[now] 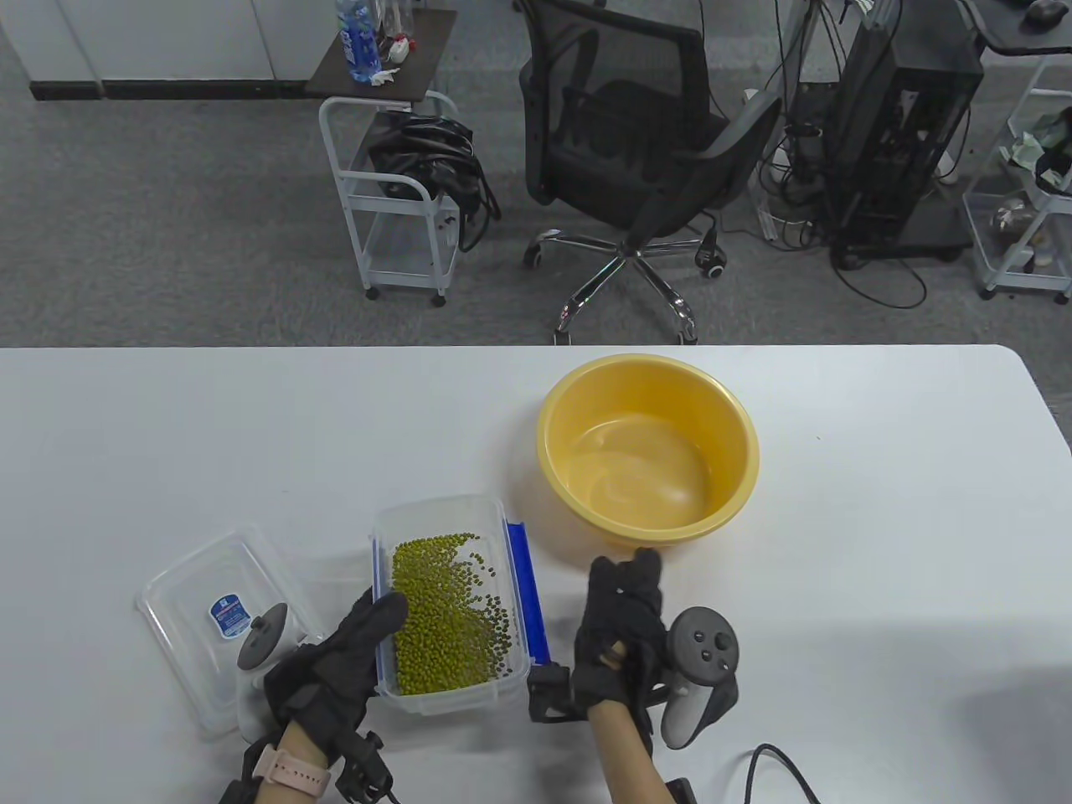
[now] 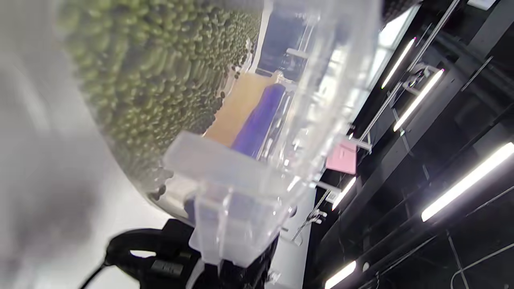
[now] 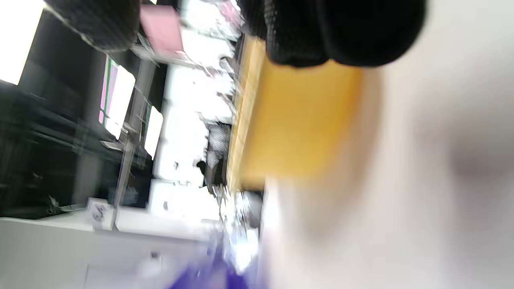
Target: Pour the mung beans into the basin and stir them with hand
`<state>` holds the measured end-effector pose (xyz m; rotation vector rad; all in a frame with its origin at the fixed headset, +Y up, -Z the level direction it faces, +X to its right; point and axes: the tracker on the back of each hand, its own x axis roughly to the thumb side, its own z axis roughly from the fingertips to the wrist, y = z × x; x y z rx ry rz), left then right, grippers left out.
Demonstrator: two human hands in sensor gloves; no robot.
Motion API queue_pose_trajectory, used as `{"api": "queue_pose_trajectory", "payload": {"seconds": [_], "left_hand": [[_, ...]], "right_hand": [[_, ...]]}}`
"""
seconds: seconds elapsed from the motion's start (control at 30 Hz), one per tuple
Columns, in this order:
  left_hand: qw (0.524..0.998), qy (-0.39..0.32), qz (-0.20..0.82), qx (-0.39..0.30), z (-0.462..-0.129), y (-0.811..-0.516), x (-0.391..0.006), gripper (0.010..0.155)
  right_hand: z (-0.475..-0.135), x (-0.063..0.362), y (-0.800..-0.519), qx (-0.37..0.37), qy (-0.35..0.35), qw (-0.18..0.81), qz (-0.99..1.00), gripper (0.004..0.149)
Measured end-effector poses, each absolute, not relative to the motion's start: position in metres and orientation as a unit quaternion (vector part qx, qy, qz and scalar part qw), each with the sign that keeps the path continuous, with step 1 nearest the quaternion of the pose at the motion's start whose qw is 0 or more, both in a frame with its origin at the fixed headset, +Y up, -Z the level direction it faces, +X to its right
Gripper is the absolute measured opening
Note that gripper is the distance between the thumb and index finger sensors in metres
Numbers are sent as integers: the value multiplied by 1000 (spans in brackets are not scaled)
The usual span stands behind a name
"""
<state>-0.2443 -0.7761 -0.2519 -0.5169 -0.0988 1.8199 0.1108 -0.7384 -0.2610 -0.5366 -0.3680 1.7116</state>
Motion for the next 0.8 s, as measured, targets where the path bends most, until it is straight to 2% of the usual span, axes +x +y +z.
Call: {"api": "queue_pose_trajectory", "payload": {"seconds": [0.03,0.07,0.17,0.27,0.33,0.37,0.47,0.53,0.67,0.8], "left_hand": [[579,-45,784,-217,-254,-775,-246,95],[577,-51,784,-221,-255,-775,-248,96],[567,-63,790,-227,-258,-773,-254,96],[564,-64,792,-223,-262,-772,-258,96],[570,-66,789,-220,-263,-771,-262,96],[572,-63,789,-216,-262,-770,-264,96],[575,-52,791,-200,-260,-768,-270,96],[565,-54,801,-193,-260,-766,-273,96],[531,-56,827,-175,-258,-763,-280,96],[525,-56,832,-168,-257,-761,-283,96]], "right_hand": [[-268,124,-736,-274,-191,578,745,75],[-274,131,-736,-299,-192,564,745,78],[-305,151,-748,-340,-87,566,746,87],[-328,155,-771,-379,-24,579,722,89],[-335,155,-785,-372,9,604,704,86],[-338,155,-789,-339,-9,642,687,81],[-330,157,-784,-382,-48,663,642,74],[-320,158,-781,-371,-54,701,606,71],[-281,163,-775,-316,20,716,622,70],[-254,155,-775,-279,71,709,643,70]]}}
